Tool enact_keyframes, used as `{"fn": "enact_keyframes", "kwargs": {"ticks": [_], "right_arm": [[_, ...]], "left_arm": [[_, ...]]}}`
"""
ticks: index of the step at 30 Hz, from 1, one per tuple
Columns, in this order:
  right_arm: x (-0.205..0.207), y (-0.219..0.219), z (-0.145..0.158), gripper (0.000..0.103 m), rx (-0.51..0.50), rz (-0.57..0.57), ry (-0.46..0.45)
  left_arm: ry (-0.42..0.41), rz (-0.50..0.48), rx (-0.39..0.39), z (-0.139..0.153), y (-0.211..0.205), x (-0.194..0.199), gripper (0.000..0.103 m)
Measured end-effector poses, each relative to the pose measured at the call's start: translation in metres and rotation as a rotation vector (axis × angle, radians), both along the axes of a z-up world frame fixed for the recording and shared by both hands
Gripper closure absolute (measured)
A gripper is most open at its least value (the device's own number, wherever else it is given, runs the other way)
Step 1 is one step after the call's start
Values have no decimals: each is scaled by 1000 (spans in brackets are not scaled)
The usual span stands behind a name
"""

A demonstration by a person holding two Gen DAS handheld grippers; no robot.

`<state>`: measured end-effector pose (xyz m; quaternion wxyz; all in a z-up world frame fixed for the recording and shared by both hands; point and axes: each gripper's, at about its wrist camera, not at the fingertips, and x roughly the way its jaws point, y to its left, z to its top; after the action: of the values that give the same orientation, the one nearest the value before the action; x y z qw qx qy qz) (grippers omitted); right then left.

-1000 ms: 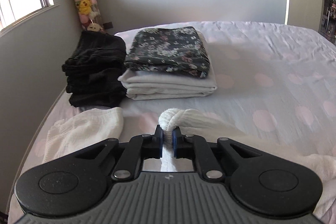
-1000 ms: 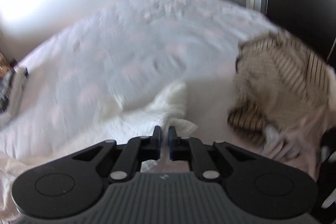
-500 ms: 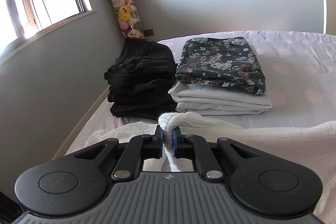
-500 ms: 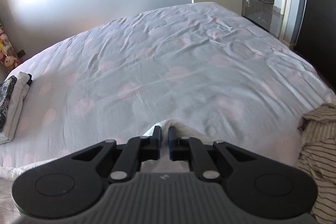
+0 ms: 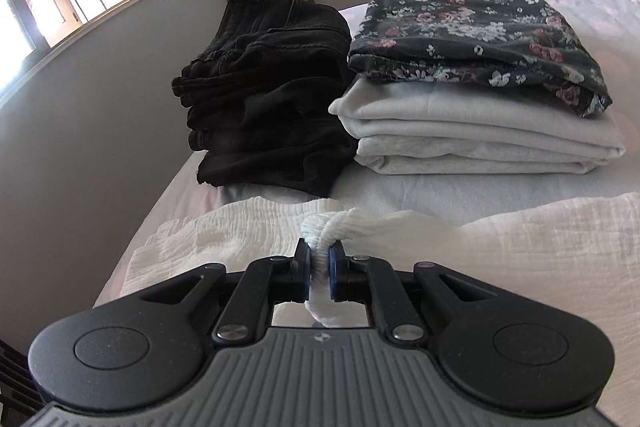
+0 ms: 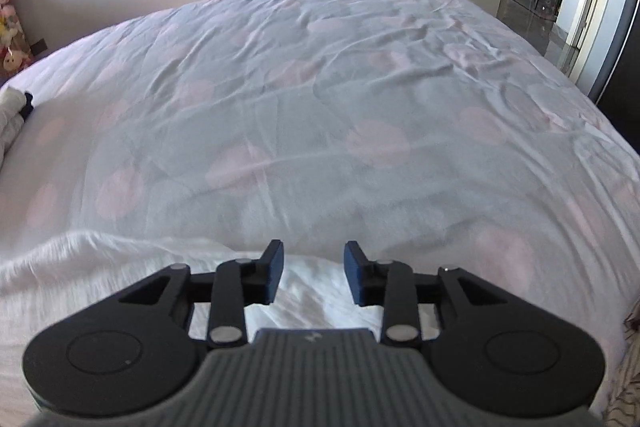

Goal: Fold clothes

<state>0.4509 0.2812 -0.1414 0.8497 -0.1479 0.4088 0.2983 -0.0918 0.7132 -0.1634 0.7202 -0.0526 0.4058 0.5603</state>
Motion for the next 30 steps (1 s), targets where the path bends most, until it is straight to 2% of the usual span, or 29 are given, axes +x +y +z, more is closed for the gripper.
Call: {"fn": "enact_keyframes", "kwargs": {"ticks": [2,6,9,11,12,13,14,18,24,30], "right_arm": [[-3,-23,-7,58,-35,-2,-17],[14,-68,-24,58,19,-106,50],[32,-80,-40,58,129,-170,177],[37,-79,-50,62,209,-187,270],[36,-75,-53,73,221,-186,292],[34,-70,-52,96,216,-179,282],[32,-65,-51,95,207,-170,266],[36,-49,-28,96,174,-157,86],[77,-23,9,96,107,-226,-142],[110,5,4,96,16,-256,-216]], "left_arm": [[12,-7,2,-5,2,2,93],[12,13,-10,-11,4,2,92],[12,26,-16,-16,3,3,92],[19,30,-23,-18,2,5,92],[24,29,-28,-20,3,6,91],[29,28,-32,-21,4,6,91],[31,28,-34,-22,6,6,91],[13,30,-23,-24,12,5,89],[-56,-9,14,-23,14,12,89],[-37,-58,7,-36,14,34,88]]}}
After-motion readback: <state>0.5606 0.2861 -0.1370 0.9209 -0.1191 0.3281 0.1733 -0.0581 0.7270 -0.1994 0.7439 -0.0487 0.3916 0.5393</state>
